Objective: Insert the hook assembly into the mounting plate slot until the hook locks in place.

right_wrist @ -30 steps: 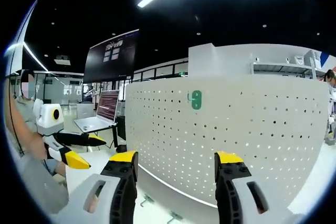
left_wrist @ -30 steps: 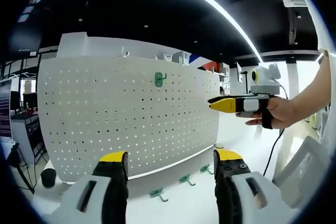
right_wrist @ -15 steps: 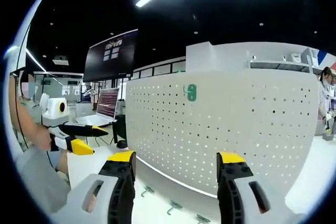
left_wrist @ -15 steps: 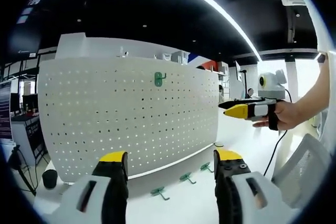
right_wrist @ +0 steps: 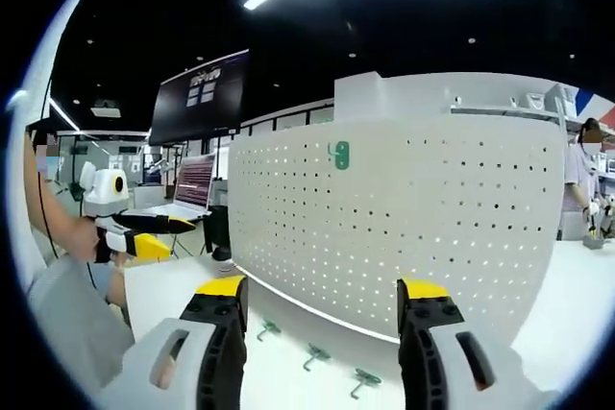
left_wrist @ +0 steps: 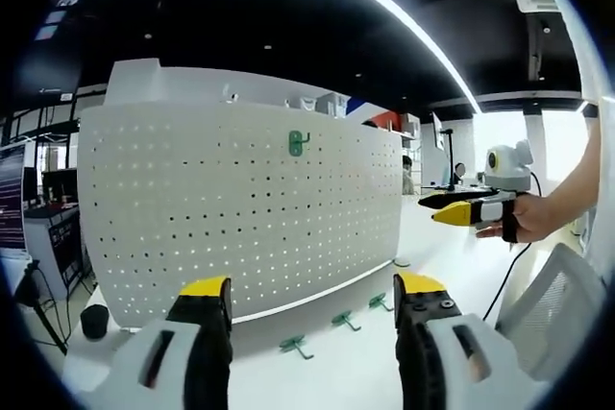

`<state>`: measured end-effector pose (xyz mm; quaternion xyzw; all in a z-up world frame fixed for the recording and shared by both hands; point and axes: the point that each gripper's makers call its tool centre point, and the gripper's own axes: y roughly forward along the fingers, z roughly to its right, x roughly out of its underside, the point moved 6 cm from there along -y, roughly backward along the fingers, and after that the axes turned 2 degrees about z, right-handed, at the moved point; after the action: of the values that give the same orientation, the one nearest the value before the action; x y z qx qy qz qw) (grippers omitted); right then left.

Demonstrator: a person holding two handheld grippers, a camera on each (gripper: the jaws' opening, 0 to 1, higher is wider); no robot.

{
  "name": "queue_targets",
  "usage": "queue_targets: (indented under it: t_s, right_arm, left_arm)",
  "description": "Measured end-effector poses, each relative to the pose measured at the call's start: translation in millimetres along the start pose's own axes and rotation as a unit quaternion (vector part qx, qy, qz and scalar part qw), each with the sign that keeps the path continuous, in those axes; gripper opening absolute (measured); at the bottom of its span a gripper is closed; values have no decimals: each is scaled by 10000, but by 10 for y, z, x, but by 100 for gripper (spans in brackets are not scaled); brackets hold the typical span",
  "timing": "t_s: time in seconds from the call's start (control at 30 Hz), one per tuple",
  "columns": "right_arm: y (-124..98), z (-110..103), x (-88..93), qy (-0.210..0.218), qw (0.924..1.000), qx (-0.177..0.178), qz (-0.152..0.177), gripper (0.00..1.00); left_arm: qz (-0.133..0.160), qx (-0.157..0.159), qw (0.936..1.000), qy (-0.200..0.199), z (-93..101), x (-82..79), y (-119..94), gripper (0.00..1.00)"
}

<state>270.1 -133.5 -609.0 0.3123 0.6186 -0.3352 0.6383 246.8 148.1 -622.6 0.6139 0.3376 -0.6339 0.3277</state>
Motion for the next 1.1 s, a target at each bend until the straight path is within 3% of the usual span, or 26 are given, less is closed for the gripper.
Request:
queue_targets:
  t_s: [0.87,1.1]
  right_arm:
    - [-229,-87,257,232,9994,161,-189,61]
    - [-235,-88,245,228,9994,181,-162,61]
  left_arm:
    - [-71,31,10000,-34,40,64,-48,70]
    - [-88,30,10000,-22,35,74,-51,70]
